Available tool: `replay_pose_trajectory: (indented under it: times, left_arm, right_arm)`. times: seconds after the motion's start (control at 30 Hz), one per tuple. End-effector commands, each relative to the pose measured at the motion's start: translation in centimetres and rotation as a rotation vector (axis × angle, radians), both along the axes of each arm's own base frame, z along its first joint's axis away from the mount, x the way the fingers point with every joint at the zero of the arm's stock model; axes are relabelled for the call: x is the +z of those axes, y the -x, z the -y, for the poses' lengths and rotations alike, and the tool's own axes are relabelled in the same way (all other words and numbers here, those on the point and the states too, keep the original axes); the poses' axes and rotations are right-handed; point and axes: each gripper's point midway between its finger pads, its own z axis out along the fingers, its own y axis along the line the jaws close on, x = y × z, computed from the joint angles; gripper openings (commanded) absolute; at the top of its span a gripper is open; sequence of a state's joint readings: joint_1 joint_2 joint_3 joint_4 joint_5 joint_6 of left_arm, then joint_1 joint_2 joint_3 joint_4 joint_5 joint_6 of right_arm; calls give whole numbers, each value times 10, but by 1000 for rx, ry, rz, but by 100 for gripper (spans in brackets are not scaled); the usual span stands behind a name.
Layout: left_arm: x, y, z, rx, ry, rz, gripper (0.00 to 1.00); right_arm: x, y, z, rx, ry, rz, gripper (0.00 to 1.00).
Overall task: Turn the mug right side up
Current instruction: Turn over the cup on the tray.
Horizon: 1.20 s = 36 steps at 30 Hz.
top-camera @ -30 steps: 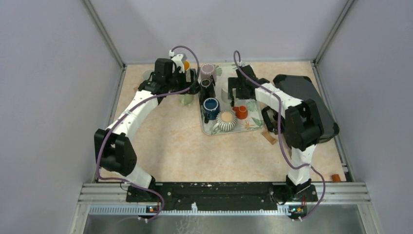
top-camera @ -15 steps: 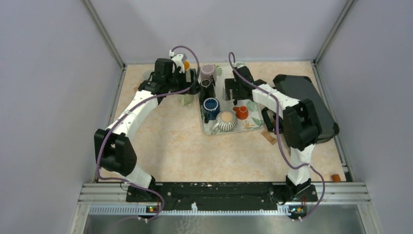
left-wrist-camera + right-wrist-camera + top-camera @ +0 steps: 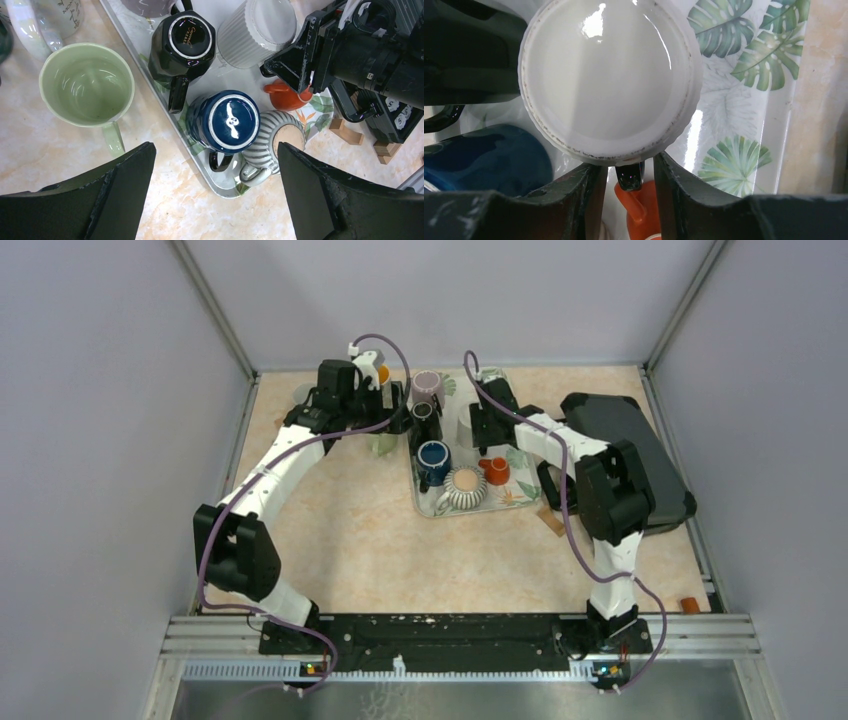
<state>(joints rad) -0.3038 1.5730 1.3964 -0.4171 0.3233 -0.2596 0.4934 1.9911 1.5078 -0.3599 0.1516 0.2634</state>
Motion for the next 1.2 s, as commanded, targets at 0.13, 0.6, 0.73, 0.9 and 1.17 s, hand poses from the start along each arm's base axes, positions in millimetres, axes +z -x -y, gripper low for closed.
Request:
replay_pose_trajectory:
  times: [0.13, 0.6, 0.73, 0.9, 1.17]
  left_arm:
    - [28, 3, 1, -15, 31, 93, 98]
    - [19, -2, 9, -30, 78, 66, 98]
    - [13, 1, 18, -60, 122, 36, 98]
    - [7, 0, 21, -62, 140, 16, 98]
    - [9, 2, 25, -64, 185, 9, 98]
  right_arm:
    - [7, -25, -15, 42, -11, 89, 33]
    - [17, -33, -14, 47, 12, 155, 0]
    - [20, -33, -15, 41, -7, 173, 0]
    - [31, -36, -20, 28, -51, 200, 0]
    - [47, -38, -20, -6, -105, 216, 0]
